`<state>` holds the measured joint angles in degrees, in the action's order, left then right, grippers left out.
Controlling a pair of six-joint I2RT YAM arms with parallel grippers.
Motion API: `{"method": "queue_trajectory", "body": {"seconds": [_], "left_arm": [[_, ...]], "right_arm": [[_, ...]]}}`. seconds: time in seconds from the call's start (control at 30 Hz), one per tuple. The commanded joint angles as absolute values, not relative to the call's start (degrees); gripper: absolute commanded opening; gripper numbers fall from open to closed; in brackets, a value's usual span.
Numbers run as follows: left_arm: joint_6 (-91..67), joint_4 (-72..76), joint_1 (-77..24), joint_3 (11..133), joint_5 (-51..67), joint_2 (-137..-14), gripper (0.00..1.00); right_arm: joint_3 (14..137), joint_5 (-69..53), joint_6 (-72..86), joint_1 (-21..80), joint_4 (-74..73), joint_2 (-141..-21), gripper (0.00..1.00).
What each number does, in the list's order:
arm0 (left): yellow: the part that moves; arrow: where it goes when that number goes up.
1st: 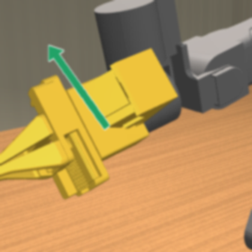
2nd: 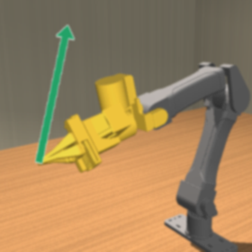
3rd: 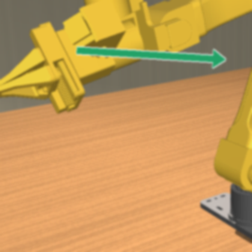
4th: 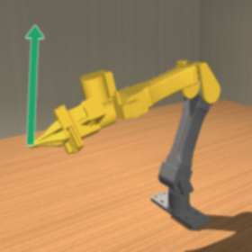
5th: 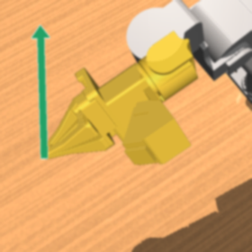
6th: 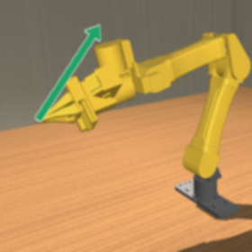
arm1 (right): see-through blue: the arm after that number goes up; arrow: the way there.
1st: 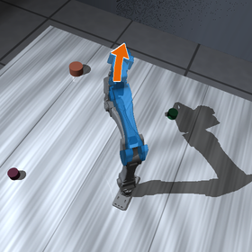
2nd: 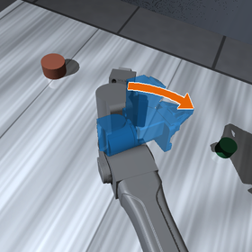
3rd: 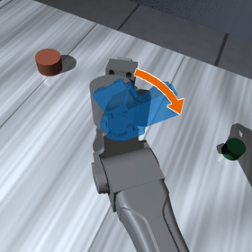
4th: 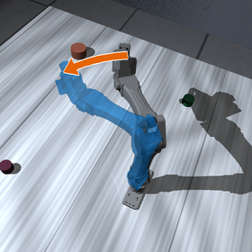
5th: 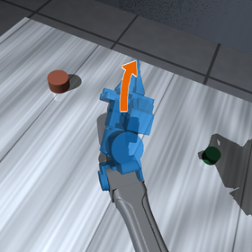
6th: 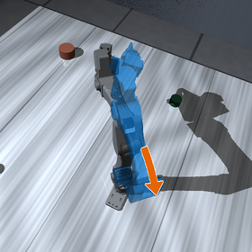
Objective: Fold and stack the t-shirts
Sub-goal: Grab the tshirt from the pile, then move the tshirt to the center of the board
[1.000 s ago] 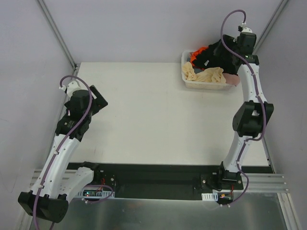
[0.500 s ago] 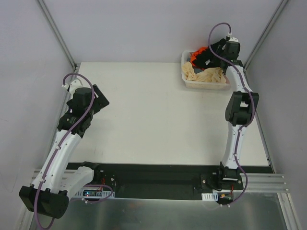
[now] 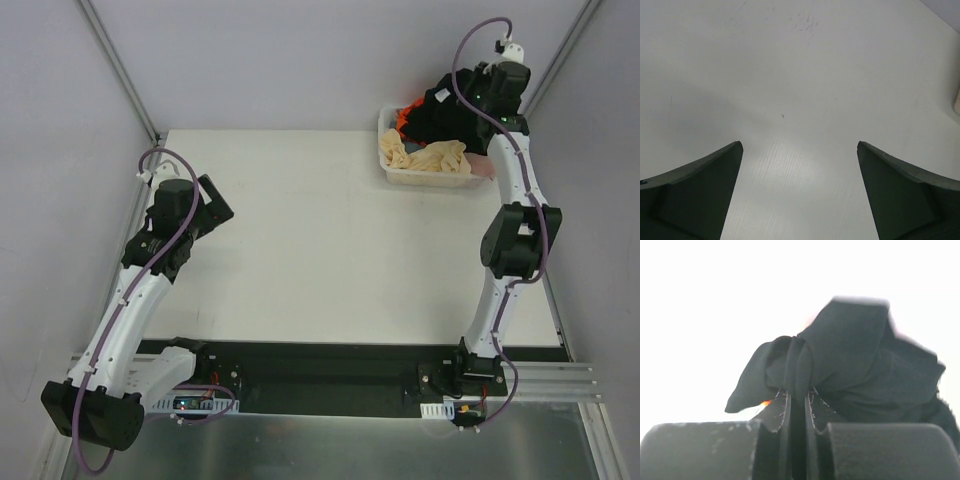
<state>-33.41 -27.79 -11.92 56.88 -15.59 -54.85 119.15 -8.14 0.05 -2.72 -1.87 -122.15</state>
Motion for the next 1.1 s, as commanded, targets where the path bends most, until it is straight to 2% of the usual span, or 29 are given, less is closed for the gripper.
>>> {"method": "queue_trajectory", "body": {"seconds": [0.0, 0.2, 0.43, 0.6, 0.8, 0.97, 1.07], "left_arm": [[-32.78, -27.60, -11.78, 58.18, -13.36, -52.91, 0.99], [-33.57, -27.33, -11.78, 57.48, -12.57, -51.33, 0.99], [-34.45, -26.98, -11.78, 56.25, -12.30, -50.19, 0.99], [-35.15, -26.98, -11.78, 54.50, -12.74, -49.05, 0.99], [-38.23, -27.77, -11.78, 51.86, -17.92, -43.87, 0.99], [-39.99, -28.65, -11.78, 50.45, -22.14, -38.24, 0.99], [-41.39, -29.35, -11.78, 49.49, -24.52, -36.22, 0.99]], "right_arm": [[119.45, -14.23, 1.41, -1.85, 7.56, -107.50, 0.01], [114.79, -20.29, 1.67, -0.09, 7.65, -95.73, 0.01], [116.28, -24.60, 1.76, 11.23, 4.13, -85.97, 0.01], [118.91, -31.62, 0.44, 22.38, 3.60, -84.64, 0.01], [119.27, -30.69, -3.95, 32.50, 4.31, -85.43, 0.01], [120.68, -30.93, -4.31, 35.42, 3.60, -88.42, 0.01], [115.69, -26.75, -6.67, 35.42, 2.12, -86.41, 0.01]]}}
